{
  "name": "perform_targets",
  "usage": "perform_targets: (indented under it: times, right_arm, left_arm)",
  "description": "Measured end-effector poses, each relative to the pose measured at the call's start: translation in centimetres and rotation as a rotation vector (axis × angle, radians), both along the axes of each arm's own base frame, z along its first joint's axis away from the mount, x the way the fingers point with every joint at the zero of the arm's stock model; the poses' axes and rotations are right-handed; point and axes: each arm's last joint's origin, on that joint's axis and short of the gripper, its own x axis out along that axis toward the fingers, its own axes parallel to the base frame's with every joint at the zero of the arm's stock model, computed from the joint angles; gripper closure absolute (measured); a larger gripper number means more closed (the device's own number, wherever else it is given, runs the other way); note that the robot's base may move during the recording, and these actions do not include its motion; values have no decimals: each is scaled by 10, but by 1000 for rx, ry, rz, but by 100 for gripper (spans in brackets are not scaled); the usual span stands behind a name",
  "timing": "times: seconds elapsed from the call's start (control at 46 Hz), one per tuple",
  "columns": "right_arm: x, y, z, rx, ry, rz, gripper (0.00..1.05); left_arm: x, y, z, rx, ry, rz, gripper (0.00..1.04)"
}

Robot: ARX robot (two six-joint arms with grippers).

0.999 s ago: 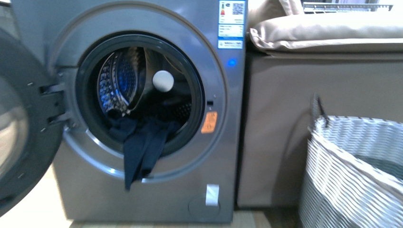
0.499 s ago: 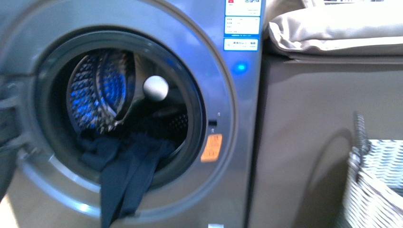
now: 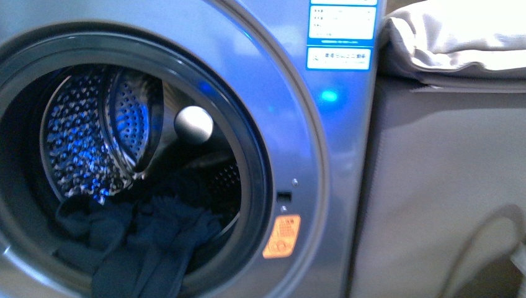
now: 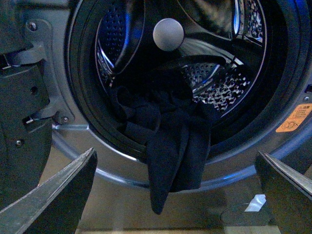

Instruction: Collect clothes from washing machine

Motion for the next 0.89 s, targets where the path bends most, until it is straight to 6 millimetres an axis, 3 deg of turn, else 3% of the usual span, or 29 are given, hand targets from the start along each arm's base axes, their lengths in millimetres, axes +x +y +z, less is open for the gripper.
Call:
perform_targets:
  times: [0.174,0.261,0.413,0.478,0.565,0.76,0.89]
  right_arm:
    - [0,0,0,0,0,1,8]
    - [0,0,0,0,0,1,8]
    - [0,0,0,0,0,1,8]
    - [0,0,0,0,0,1,8]
    - [0,0,0,0,0,1,8]
    - [0,0,0,0,0,1,8]
    - [0,0,0,0,0,1,8]
  left_arm:
    - [0,0,0,0,0,0,7]
    - [2,-1,1,-35,94,-108,7]
    - [21,-3,31,-36,79,-152,7]
    - [38,-5,49,-21,39,-162,7]
    - [63,-6,54,-19,49,-168,7]
    - [120,-8,51,-19,93,-160,7]
    - [155,-13,33,-1,168,-149,7]
